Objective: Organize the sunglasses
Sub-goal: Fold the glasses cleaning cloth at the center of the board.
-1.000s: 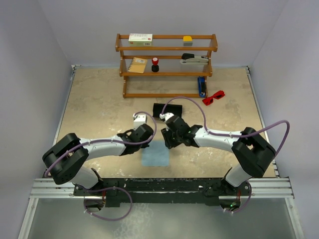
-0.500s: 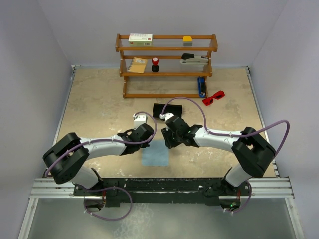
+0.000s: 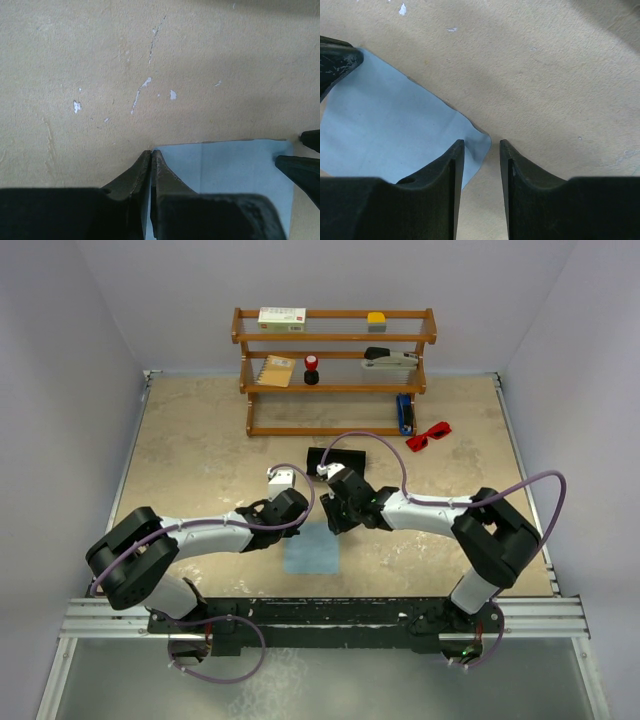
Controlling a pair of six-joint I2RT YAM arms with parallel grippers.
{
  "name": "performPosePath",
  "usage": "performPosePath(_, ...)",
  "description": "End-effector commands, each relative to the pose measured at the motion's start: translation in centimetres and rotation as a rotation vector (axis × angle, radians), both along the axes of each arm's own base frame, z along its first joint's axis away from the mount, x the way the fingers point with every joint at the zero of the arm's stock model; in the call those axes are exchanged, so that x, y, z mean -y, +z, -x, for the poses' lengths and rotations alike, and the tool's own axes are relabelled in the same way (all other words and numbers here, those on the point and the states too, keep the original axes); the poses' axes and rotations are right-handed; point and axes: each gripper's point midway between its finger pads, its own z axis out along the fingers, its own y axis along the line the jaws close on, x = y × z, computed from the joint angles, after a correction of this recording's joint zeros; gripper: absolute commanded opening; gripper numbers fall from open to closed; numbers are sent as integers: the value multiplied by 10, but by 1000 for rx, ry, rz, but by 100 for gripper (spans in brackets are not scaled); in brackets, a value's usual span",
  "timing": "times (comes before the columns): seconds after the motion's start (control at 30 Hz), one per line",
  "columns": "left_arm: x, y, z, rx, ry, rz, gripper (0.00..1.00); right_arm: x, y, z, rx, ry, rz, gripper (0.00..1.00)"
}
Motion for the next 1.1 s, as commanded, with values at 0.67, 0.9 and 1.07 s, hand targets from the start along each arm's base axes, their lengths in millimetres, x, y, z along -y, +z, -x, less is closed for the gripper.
performPosePath(0.67,11,15,-6,20,-5,48,0,-11,13,-8,21,-4,-50,0)
performPosePath(0.9,12,19,-8,29,-2,54,0,-8,17,-8,27,-9,-46,7)
performPosePath(1.07,10,17,-7,29,5,55,0,-1,34,-19,88,-85,-56,22)
